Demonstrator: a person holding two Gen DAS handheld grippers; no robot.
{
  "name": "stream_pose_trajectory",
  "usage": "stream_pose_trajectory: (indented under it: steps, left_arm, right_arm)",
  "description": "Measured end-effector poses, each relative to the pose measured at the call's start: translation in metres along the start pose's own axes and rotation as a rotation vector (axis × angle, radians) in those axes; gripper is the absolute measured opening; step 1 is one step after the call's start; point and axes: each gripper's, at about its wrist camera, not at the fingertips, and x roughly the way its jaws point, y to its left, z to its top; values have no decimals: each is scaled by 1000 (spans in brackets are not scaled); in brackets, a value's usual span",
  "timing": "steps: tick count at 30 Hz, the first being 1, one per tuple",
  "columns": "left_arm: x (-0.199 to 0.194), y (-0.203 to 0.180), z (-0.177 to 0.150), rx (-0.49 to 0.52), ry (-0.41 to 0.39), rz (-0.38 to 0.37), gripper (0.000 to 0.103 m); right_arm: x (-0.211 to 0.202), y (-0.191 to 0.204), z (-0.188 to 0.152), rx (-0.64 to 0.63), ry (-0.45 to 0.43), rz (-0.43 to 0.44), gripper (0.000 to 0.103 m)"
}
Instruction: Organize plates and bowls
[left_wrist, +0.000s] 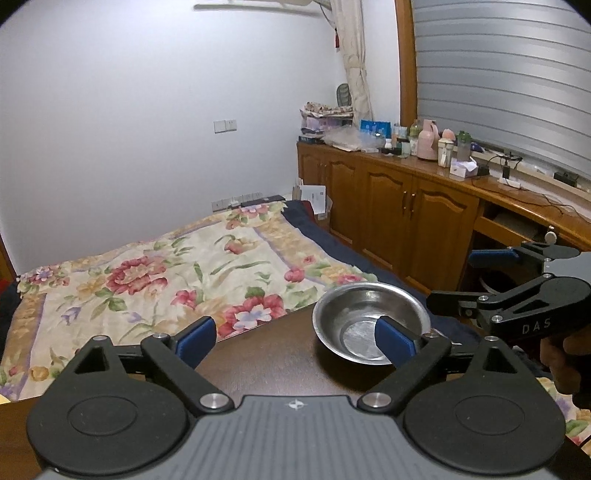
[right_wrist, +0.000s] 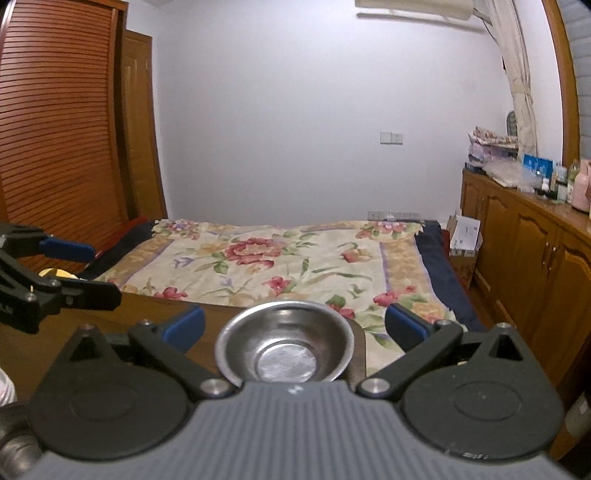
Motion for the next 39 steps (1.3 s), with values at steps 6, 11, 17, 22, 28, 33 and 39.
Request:
stream_pose_trajectory:
  steps: [6, 11, 17, 22, 28, 33, 39]
  left_arm:
    - [27, 1, 2, 2, 49, -19, 83]
    - [51, 4, 3, -2, 98, -47, 69]
    - [83, -1, 4, 36, 157, -58, 61]
    - [104, 0, 7, 27, 191, -84, 56]
    - [125, 5, 7, -15, 243, -117, 44]
    - [134, 6, 0, -51, 287, -156, 32]
    - [133, 4, -2, -81, 310, -200, 19]
  right_arm:
    - [16, -9, -7, 19, 35, -10, 103]
    - [26, -15, -11, 37, 68, -17, 102]
    - [36, -21, -17, 69, 110, -12, 86]
    - [43, -28, -21, 128, 132, -4, 78]
    - [53, -31, -24, 163, 163, 5, 63]
    - [57, -35, -29, 203, 188, 19, 50]
    - [58, -34, -31, 239, 202, 59, 30]
